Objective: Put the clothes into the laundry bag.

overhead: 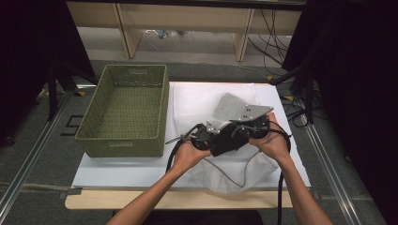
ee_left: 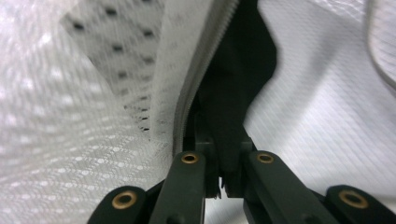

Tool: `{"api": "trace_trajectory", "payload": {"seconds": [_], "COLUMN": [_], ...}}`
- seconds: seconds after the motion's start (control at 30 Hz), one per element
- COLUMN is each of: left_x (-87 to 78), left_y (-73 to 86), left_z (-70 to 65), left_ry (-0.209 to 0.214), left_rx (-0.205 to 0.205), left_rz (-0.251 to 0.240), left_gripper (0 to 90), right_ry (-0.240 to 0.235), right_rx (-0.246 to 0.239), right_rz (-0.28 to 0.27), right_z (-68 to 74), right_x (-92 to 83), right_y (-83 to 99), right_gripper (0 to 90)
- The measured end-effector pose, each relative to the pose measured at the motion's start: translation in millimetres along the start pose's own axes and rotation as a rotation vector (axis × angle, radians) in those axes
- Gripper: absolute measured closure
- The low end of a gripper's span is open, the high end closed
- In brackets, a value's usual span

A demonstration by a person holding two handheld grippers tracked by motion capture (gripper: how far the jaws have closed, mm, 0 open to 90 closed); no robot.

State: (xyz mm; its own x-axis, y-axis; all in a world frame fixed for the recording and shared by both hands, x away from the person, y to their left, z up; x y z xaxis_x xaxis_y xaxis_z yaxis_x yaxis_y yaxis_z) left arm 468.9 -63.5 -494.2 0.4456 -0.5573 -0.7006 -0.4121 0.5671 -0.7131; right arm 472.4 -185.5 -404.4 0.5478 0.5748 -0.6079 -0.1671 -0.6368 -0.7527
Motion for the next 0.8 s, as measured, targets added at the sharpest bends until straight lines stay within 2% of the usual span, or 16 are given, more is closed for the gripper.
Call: {"api": "trace_trajectory", "payload": {"seconds": [0.03,0.13,0.27,0.3,0.33,0.37,0.5,0.6,0.67,0.73,0.77,0.8], "left_x": [2.6,5.8,11.5,11.5,13.2,13.4,15.2,16.9,17.4,13.7,13.7,5.7], "left_y": [-2.2,-6.2,-12.1,-12.6,-14.6,-16.3,-21.1,-21.6,-20.5,-19.0,-19.0,-17.1], "left_z": [-0.5,1.6,6.5,9.2,10.0,12.6,18.9,23.4,22.4,18.4,18.4,14.4], "left_ry": [-0.005,-0.018,-0.044,-0.041,-0.054,-0.07,-0.086,-0.093,-0.082,-0.068,-0.068,-0.062], "left_rx": [-0.023,-0.001,-0.014,0.0,-0.023,-0.022,-0.025,-0.038,-0.046,-0.043,-0.043,-0.029], "left_rz": [-0.022,-0.01,-0.016,-0.002,-0.025,-0.022,-0.022,-0.025,-0.029,-0.027,-0.027,-0.033], "left_gripper": [87.7,87.9,88.0,88.1,88.1,88.1,88.0,87.9,87.2,83.5,78.6,73.4], "right_ry": [-0.001,0.002,0.0,-0.001,-0.001,-0.001,-0.003,0.0,-0.004,-0.004,-0.004,-0.002], "right_rx": [0.001,0.01,0.011,0.01,0.005,0.003,0.011,0.015,0.019,0.017,0.017,0.024], "right_rz": [0.0,0.002,0.003,0.003,-0.001,-0.002,-0.001,0.0,0.003,0.004,0.004,0.005], "right_z": [0.3,-0.2,0.0,-0.1,-0.4,-0.8,-1.2,-1.5,-0.8,-0.8,-0.8,-0.3], "right_x": [-0.2,-1.1,-1.6,-1.7,-1.4,-1.3,-1.7,-2.1,-2.1,-1.6,-1.6,-1.7], "right_y": [0.0,0.8,0.7,0.8,0.7,0.7,1.2,1.8,2.3,2.8,2.8,3.6], "right_gripper": [90.0,89.9,90.0,90.0,90.0,90.0,90.0,90.0,90.0,90.0,90.0,90.0]}}
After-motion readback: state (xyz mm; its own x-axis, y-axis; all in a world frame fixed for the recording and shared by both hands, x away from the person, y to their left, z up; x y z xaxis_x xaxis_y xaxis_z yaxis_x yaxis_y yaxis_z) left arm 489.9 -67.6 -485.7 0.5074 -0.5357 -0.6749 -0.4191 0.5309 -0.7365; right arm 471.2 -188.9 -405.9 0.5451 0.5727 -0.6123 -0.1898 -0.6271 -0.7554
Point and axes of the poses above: each handheld gripper's, and its own axes: x roughly forward along the jaws, y roughly out of its underside, z roughly to its left, the point moved 6 cm from there along x, roughly forward along the jaws, and after that the axes turned 4 degrees about x, right-handed, at the moved point
